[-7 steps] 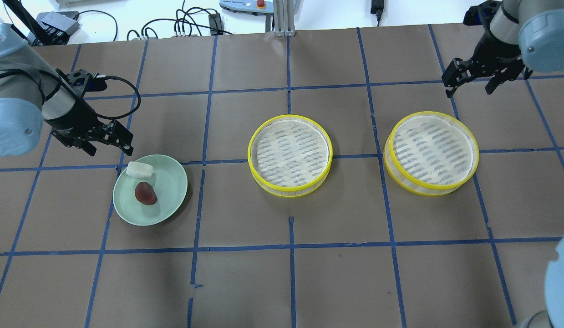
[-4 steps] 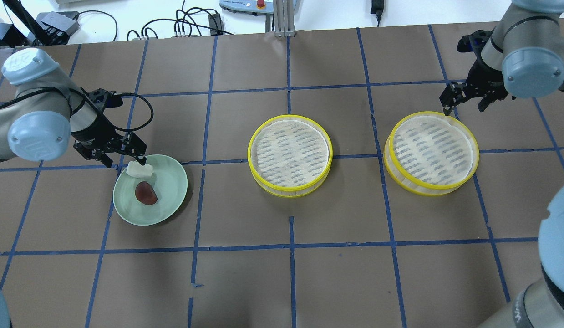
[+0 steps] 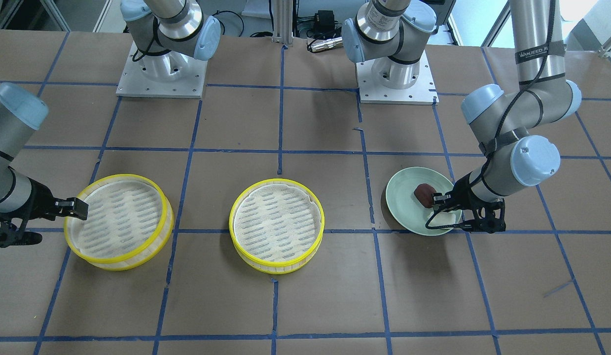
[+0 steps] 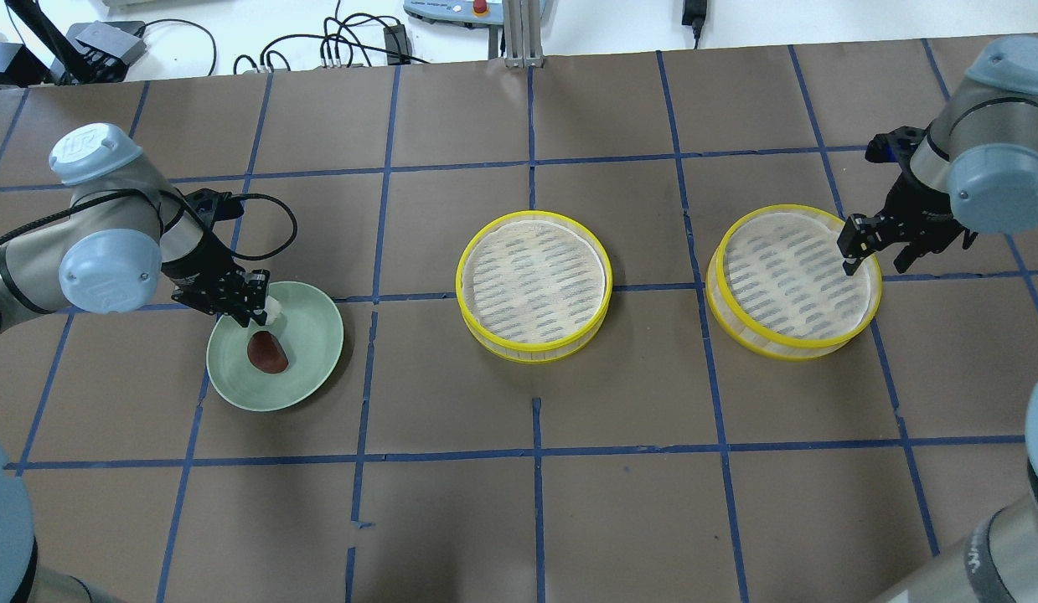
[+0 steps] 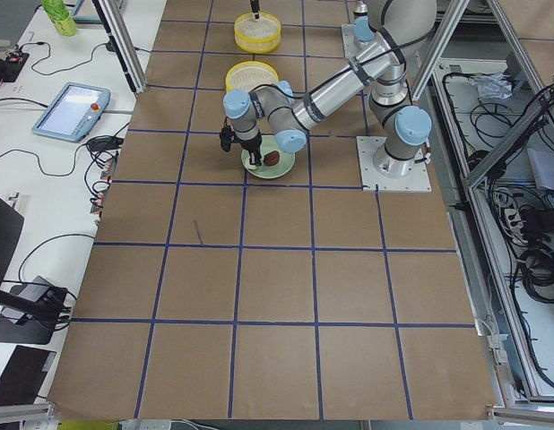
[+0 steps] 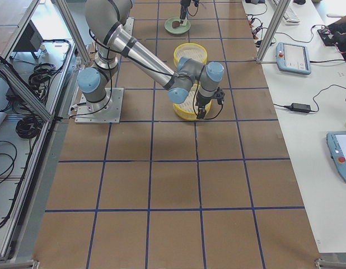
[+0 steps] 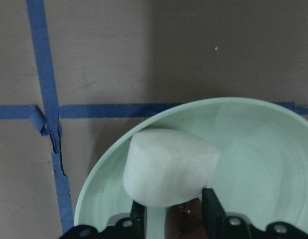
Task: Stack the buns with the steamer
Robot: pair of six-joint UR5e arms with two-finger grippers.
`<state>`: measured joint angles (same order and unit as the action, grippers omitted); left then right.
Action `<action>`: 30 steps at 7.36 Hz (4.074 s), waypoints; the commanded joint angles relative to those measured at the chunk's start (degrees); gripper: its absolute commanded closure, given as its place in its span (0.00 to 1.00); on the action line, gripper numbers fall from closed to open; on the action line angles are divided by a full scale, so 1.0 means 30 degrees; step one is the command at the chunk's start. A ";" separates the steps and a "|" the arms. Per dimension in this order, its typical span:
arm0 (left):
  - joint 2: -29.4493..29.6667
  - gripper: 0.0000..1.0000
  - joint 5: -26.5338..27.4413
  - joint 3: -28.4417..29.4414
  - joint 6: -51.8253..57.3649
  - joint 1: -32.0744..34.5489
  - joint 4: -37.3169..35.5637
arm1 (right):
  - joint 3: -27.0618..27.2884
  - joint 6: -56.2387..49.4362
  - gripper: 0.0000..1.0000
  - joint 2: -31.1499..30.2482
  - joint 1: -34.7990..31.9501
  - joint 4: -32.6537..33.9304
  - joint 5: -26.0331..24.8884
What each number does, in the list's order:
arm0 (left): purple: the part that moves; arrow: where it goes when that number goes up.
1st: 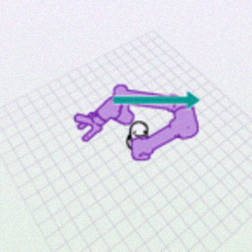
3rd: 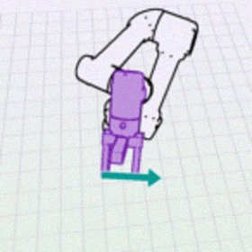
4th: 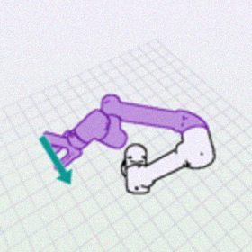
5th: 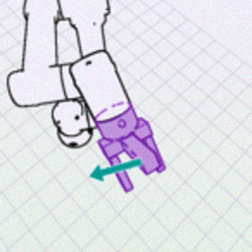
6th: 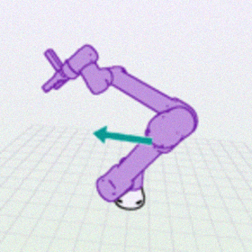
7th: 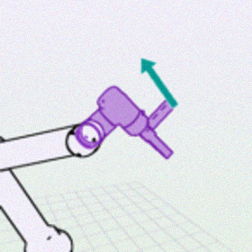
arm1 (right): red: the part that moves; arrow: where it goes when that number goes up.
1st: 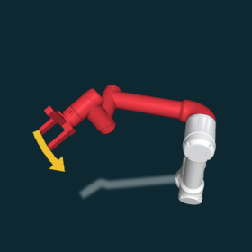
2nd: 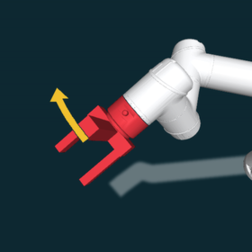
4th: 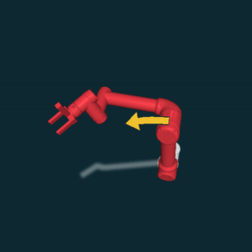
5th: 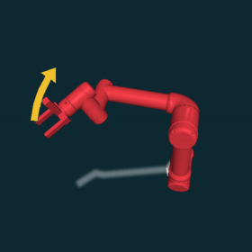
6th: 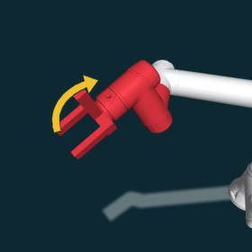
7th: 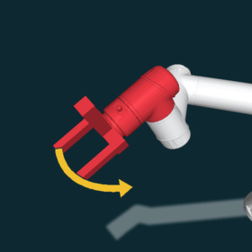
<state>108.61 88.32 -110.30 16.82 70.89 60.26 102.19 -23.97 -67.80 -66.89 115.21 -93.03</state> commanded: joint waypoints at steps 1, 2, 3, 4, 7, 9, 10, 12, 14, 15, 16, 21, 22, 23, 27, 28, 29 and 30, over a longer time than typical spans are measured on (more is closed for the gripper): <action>-0.0369 1.00 0.0148 0.0027 -0.0245 0.0071 -0.0691 | 0.0300 0.0021 0.82 -0.0045 0.0090 -0.0230 -0.0075; -0.0662 1.00 0.0642 0.0027 -0.0449 0.0188 -0.0720 | 0.0302 0.0021 0.91 -0.0074 0.0149 -0.0231 -0.0046; -0.1013 1.00 0.0647 0.0056 -0.1176 0.0479 -0.0720 | 0.0302 0.0021 0.92 -0.0074 0.0150 -0.0231 -0.0017; -0.1480 1.00 0.0705 0.0056 -0.1966 0.1294 -0.0720 | 0.0302 0.0021 0.92 -0.0074 0.0150 -0.0231 -0.0017; -0.2568 1.00 0.0239 0.1016 -0.7027 0.5710 -0.0517 | 0.0185 0.0021 0.92 -0.0104 0.0150 -0.0173 -0.0046; -0.2248 1.00 -0.1719 0.2364 -1.1010 0.8525 -0.0835 | -0.0599 -0.0299 0.92 -0.1789 -0.0112 -0.1304 0.0070; -0.2189 1.00 -0.2248 0.2632 -1.2361 0.9786 -0.0837 | -0.1853 -0.0272 0.93 -0.2934 -0.0201 -0.3867 0.0129; -0.1228 1.00 -0.2956 0.2605 -1.5260 1.1548 -0.2758 | -0.2687 -0.0272 0.93 -0.2976 -0.0319 -0.5300 0.0101; 0.0498 0.95 -0.2868 0.2518 -1.6997 1.2898 -0.4406 | -0.2686 -0.0301 0.93 -0.3004 -0.0319 -0.5182 0.0101; 0.1087 0.76 -0.2839 0.2517 -1.7032 1.3049 -0.4440 | -0.2657 -0.0272 0.93 -0.3004 -0.0319 -0.5124 0.0101; 0.1151 0.42 -0.2752 0.2633 -1.6685 1.3050 -0.4441 | -0.2628 -0.0272 0.93 -0.3033 -0.0348 -0.5124 0.0101; 0.0570 0.00 -0.1499 0.3100 -1.2316 1.1830 -0.4470 | -0.2598 0.1790 0.93 -0.3063 -0.3989 -0.4600 0.0101; 0.0073 0.00 -0.1521 0.3480 -1.0199 1.0225 -0.4093 | -0.2656 0.3751 0.93 -0.3063 -0.5925 -0.4451 0.0159; -0.0367 0.00 -0.1521 0.3513 -0.7944 0.8555 -0.3190 | -0.2860 0.6178 0.93 -0.3034 -0.7394 -0.4421 0.0159; -0.2093 0.00 -0.1491 0.0684 -0.0172 0.2550 -0.2273 | -0.4619 1.2939 0.93 -0.0023 -1.2355 -0.3835 0.1099; -0.2361 0.00 -0.1521 -0.0460 0.1379 0.0822 -0.2273 | -0.4620 1.2912 0.92 0.0303 -1.2331 -0.3864 0.1155; -0.2335 0.00 -0.1521 -0.1312 0.2671 -0.0646 -0.2302 | -0.4591 1.2679 0.92 0.0364 -1.2360 -0.3835 0.0778; -0.2277 0.01 -0.1521 -0.1959 0.2655 -0.1009 -0.2273 | -0.4561 1.2619 0.92 0.0510 -1.2360 -0.3835 0.0310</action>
<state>101.82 83.78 -113.13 22.50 71.23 53.39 88.46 14.12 -66.97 -103.79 103.68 -90.58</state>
